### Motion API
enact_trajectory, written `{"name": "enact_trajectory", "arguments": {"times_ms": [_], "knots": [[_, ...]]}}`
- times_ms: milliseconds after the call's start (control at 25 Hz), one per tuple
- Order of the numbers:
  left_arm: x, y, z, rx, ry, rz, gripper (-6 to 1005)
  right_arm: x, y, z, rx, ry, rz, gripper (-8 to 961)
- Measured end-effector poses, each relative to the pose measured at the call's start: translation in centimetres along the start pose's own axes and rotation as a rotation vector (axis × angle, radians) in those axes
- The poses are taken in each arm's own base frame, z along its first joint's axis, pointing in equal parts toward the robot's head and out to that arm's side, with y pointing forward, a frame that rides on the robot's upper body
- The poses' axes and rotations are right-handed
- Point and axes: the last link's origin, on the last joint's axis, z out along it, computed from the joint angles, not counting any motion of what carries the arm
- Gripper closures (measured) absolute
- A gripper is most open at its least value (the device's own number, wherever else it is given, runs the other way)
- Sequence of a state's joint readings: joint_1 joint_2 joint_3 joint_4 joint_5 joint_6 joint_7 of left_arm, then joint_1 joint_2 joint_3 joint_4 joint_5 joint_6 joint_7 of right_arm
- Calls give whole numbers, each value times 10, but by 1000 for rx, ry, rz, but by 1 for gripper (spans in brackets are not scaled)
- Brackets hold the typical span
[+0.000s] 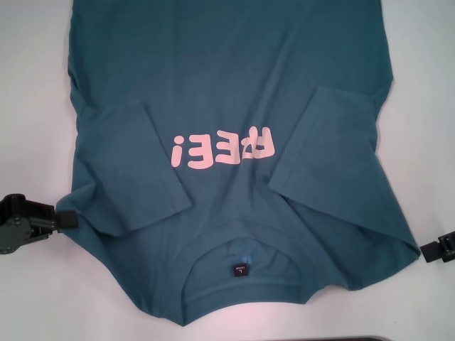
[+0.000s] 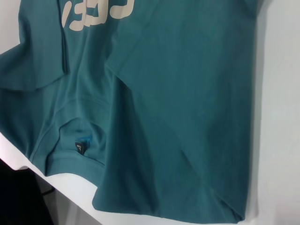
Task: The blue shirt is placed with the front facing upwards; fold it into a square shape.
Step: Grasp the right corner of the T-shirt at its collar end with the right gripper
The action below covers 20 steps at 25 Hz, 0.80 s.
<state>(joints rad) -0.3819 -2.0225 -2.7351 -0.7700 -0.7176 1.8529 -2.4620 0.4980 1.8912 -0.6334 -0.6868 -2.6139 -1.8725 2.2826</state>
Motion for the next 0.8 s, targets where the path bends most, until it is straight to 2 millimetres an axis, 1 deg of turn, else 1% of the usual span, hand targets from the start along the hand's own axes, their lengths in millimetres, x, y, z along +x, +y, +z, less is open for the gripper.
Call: {"name": "enact_trajectory", "arguments": {"times_ms": [440,800], "knots": [[1,1,0,-1,0,3,971,-3,0,10,6,23,3,213],[1,1,0,-1,-1,0,971,-6,2,12,9,20,2,213]]}}
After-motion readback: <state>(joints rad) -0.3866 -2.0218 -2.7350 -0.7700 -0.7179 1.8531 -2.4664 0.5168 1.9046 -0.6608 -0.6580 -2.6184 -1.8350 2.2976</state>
